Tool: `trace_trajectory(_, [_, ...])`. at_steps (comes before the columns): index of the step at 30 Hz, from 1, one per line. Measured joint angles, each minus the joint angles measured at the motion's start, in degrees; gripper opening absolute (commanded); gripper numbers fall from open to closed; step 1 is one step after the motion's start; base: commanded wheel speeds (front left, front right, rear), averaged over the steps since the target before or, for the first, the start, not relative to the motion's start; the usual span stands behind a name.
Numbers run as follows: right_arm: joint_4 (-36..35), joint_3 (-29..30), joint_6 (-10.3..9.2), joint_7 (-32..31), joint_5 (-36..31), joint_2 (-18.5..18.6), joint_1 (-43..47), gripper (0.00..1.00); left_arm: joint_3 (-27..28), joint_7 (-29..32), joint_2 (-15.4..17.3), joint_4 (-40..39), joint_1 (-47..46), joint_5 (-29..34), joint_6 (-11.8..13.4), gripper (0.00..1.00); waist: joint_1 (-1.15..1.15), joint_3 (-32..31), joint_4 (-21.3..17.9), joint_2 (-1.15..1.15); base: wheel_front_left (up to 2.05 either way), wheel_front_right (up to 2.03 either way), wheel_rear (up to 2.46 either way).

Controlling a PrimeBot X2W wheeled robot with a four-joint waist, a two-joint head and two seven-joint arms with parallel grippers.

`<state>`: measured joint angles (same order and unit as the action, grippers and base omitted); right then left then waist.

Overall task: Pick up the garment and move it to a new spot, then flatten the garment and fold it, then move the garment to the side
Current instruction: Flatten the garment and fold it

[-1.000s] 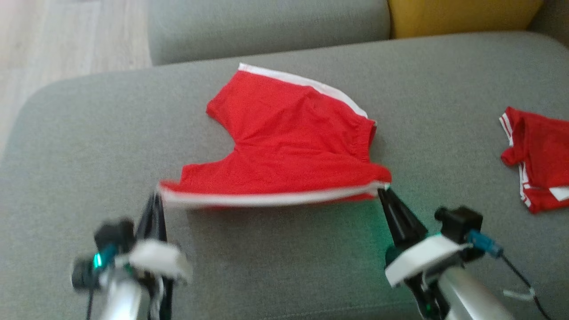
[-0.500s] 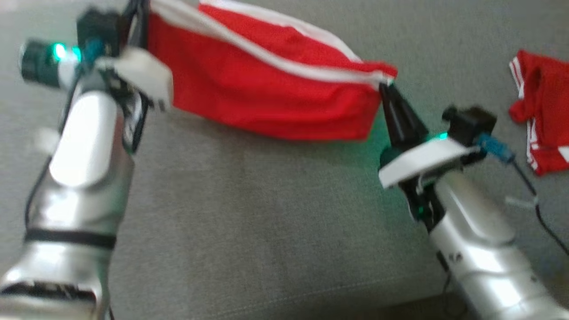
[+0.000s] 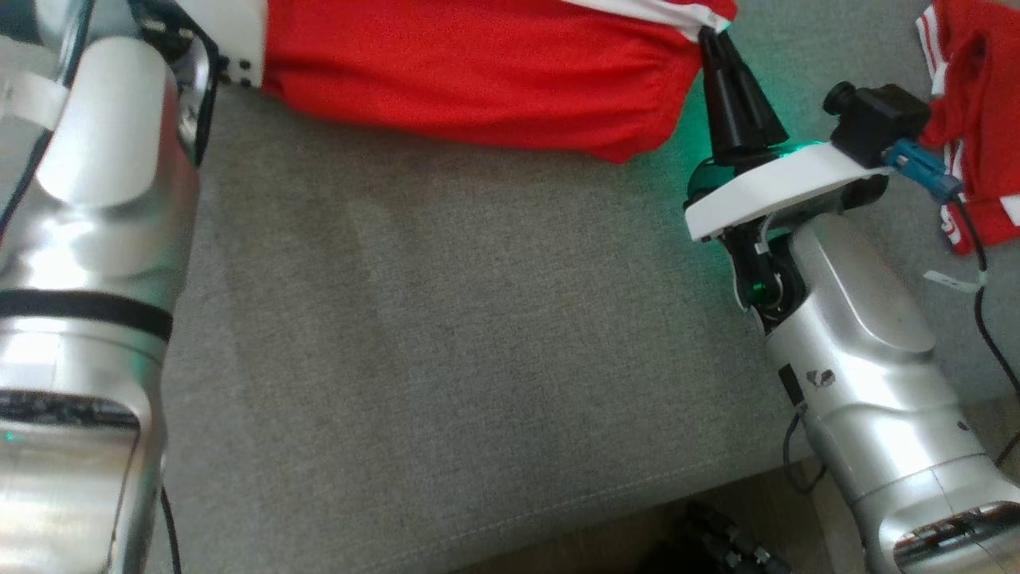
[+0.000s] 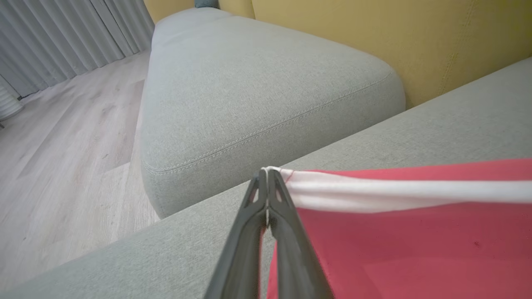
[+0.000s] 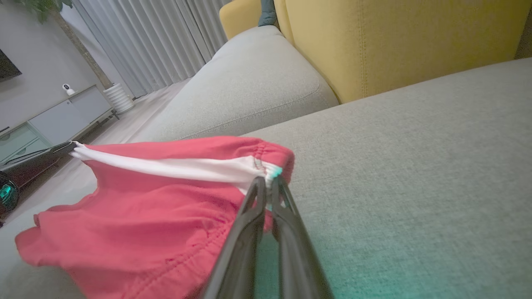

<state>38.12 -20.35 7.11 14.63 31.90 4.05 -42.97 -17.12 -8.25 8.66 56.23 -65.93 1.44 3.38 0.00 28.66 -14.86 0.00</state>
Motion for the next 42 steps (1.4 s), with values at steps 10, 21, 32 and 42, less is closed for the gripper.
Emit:
trace_trajectory(10, [-1.93, 0.32, 0.0, 0.01, 0.46, -0.54, -1.27, 0.46, -0.35, -1.43, -0.82, 6.71, -5.76, 0.0, 2.67, 0.0, 0.0, 2.95, -1.08, 0.0, 0.0, 0.0, 0.0])
trace_trajectory(21, [-5.55, 0.89, 0.0, 0.01, -0.05, -0.54, -0.8, 1.0, 0.43, -5.49, -3.45, 10.77, -6.38, -2.85, 2.12, 1.0, 0.0, 2.67, 0.43, 0.0, 0.0, 0.0, 0.0])
trace_trajectory(32, [-7.57, 5.75, 0.0, 0.01, -5.26, -0.52, 5.39, 1.0, 2.1, -5.19, -4.85, 16.08, 2.61, -7.24, 1.16, 1.0, 0.0, -0.91, 0.9, 0.0, 0.0, 0.0, 0.0])
trace_trajectory(42, [-8.27, 5.89, 0.0, 0.01, -6.08, -0.54, 7.67, 1.0, 3.1, -1.94, -5.21, 16.21, 5.67, -10.14, 1.08, 0.0, 0.0, -3.39, -0.32, 0.0, 0.0, 0.0, 0.0])
